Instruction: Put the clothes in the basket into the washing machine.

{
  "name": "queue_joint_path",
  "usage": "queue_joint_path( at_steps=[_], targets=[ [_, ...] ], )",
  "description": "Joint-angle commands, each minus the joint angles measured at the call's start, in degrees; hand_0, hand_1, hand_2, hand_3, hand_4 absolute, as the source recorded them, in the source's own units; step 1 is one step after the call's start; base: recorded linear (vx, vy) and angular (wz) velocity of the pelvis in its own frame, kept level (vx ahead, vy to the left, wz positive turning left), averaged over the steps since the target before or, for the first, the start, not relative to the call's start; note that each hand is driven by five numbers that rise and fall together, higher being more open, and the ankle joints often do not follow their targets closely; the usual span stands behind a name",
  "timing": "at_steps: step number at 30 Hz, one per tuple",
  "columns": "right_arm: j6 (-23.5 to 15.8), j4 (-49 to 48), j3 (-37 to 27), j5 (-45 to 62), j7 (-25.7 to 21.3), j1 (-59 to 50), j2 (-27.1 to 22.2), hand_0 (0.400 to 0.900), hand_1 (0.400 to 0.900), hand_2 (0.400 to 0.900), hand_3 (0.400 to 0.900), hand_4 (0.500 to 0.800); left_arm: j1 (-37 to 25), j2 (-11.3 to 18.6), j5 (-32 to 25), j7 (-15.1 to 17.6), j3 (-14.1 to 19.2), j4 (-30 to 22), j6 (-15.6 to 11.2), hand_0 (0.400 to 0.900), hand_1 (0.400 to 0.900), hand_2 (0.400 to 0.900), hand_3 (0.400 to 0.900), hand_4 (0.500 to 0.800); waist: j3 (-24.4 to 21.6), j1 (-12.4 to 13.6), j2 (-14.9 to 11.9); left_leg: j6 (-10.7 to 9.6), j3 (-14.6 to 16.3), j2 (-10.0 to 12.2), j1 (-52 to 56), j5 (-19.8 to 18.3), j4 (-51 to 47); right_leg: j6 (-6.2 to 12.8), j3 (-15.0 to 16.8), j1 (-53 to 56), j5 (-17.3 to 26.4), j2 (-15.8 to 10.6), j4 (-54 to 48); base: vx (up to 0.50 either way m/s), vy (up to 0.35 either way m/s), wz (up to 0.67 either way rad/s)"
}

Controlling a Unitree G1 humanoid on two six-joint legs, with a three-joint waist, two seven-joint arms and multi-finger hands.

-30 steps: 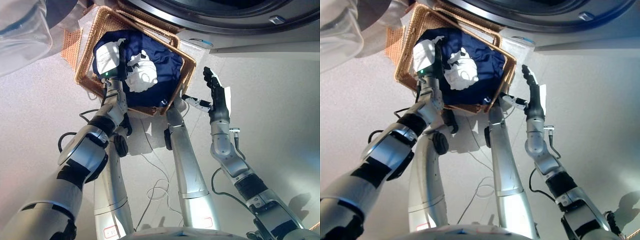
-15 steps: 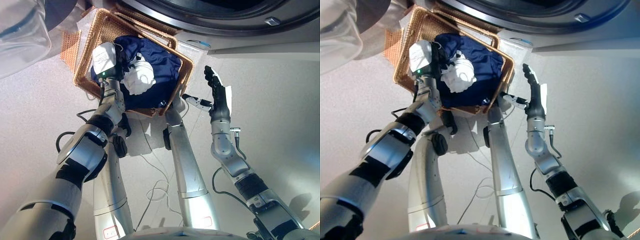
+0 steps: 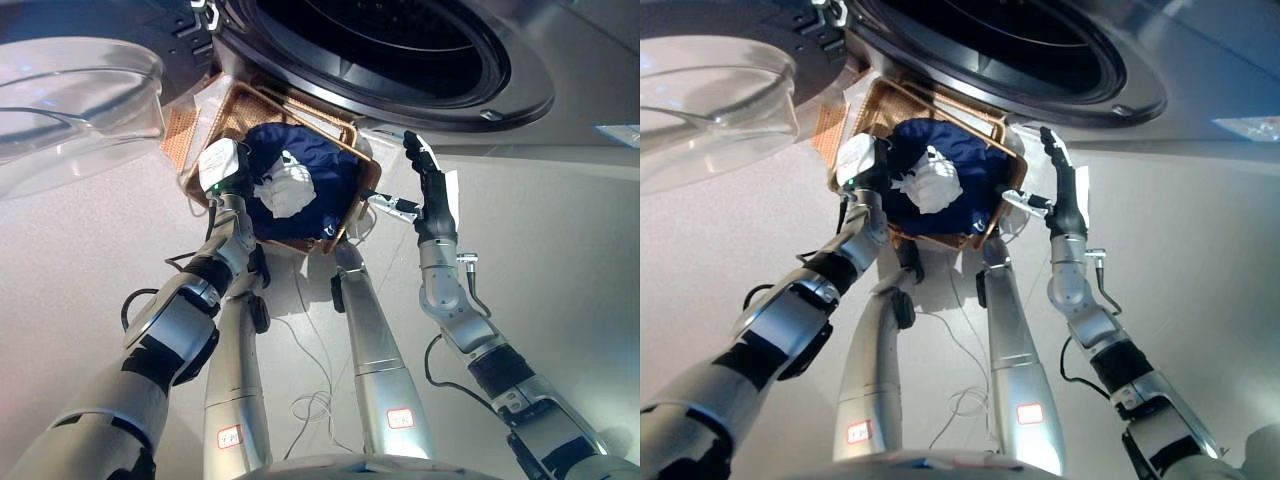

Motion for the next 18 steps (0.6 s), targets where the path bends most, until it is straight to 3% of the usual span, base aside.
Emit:
queue_joint_path(
  at_steps=[1, 2, 3, 8, 18],
  targets=[
    [-2.96, -4.24, -0.12, -1.29, -1.17, 1.70, -1.43, 0.900, 0.900, 0.900, 0.900, 0.800, 0.58, -1.66, 0.14, 2.36, 0.12, -0.59, -2.19, 0.900, 0.900, 0.900, 0.900, 0.800, -3.53, -2.11, 1.99, -1.52, -1.91, 1.06, 1.75, -0.60, -2.16, 1.99, -1.85, 0.84, 7.78, 2.12, -12.07, 0.12, -0.029, -0.07],
    [-2.95, -4.19, -0.07, -1.29, -1.18, 1.74, -1.44, 0.900, 0.900, 0.900, 0.900, 0.800, 0.66, -1.69, 0.13, 2.33, 0.13, -0.59, -2.20, 0.900, 0.900, 0.900, 0.900, 0.800, -3.71, -1.25, 2.48, -1.84, -2.37, 1.92, 2.65, -2.50, -2.06, 2.12, -2.02, 1.38, 6.04, 3.08, -11.44, 0.01, -0.025, 0.12],
    [-3.08, -4.68, -0.15, -1.35, -1.34, 1.45, -1.43, 0.900, 0.900, 0.900, 0.900, 0.800, 0.21, -1.51, 0.32, 2.51, 0.06, -0.51, -1.98, 0.900, 0.900, 0.900, 0.900, 0.800, -3.67, -2.14, 1.87, -1.55, -2.14, 1.06, 1.61, -0.28, -2.44, 1.97, -1.93, 0.84, 7.87, 2.23, -12.20, 0.01, -0.038, 0.11],
    [-3.56, -6.48, -0.86, -2.27, -2.90, 1.57, -1.49, 0.900, 0.900, 0.900, 0.900, 0.800, -1.10, -0.43, 2.69, 3.71, -0.82, -2.35, -1.18, 0.900, 0.900, 0.900, 0.900, 0.800, -4.04, -1.91, 1.81, -1.75, -3.27, 1.00, -0.72, 0.09, -1.12, 1.65, -2.53, -0.86, 7.44, 2.56, -11.08, -0.02, -0.053, 0.18],
    [-3.17, -8.42, -0.87, -3.87, -5.55, 2.90, -1.36, 0.900, 0.900, 0.900, 0.900, 0.800, 2.03, -5.18, 4.78, 5.05, -1.96, -3.77, -0.25, 0.900, 0.900, 0.900, 0.900, 0.800, -3.39, -1.06, 1.70, -2.05, -4.23, 0.76, -4.33, 0.51, -0.33, 1.43, -3.23, -3.84, 7.42, 2.97, -10.56, -0.01, -0.037, 0.02]
  ],
)
